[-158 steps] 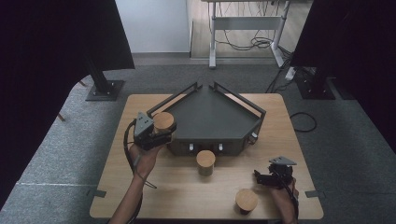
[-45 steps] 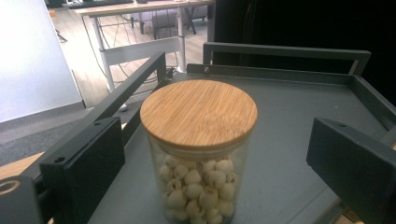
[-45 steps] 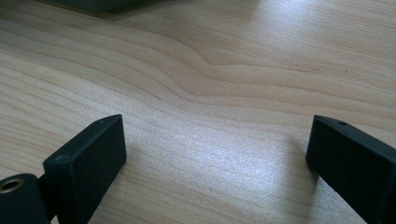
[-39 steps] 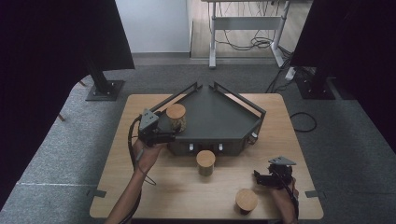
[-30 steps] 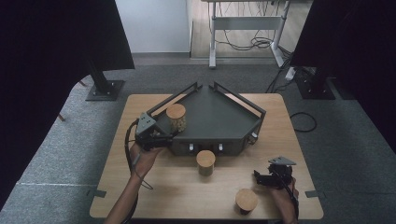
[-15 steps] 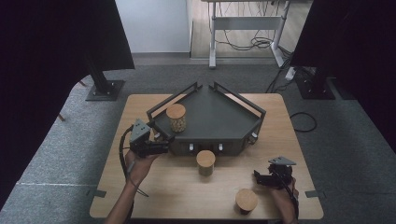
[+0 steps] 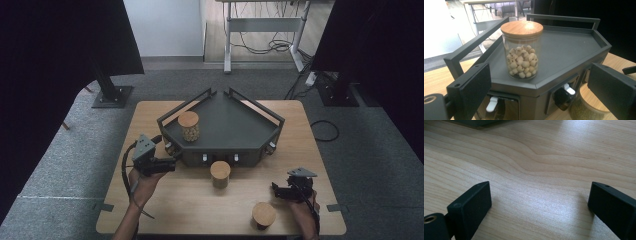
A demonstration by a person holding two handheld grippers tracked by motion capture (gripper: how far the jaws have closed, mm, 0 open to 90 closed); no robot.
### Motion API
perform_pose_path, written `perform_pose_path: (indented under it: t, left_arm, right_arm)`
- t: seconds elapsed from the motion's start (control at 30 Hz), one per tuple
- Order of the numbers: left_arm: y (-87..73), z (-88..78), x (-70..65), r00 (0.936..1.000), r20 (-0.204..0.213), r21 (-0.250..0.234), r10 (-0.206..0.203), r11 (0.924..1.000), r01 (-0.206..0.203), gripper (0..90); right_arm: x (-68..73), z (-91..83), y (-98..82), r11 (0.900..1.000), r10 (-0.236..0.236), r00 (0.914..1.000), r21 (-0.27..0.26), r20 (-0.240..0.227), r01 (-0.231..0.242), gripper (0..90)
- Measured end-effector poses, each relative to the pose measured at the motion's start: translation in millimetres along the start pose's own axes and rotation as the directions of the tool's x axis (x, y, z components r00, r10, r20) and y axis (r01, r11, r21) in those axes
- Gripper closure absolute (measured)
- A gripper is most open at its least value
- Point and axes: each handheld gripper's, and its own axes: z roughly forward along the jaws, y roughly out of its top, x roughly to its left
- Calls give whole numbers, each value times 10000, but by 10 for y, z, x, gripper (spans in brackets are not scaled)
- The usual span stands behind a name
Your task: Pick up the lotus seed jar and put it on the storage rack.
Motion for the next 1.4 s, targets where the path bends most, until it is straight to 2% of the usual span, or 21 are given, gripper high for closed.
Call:
perform_pose_path:
  t: [0.43, 0.97, 1.4]
  left_arm:
    - [-92, -161, -45, 10000, -55, 176, 65, 9998, -64, 49]
    - [-212, -271, -106, 9998, -94, 572, 200, 9982, -195, 50]
    - [-354, -334, -124, 10000, -73, 792, 18, 9969, -12, 52]
  right_arm:
    - [0, 0, 0, 10000, -2, 10000, -1, 1, 2, 43]
    - [0, 0, 0, 10000, 1, 10000, 1, 0, -1, 43]
    - [3, -1, -1, 10000, 2, 10000, 0, 9, -2, 43]
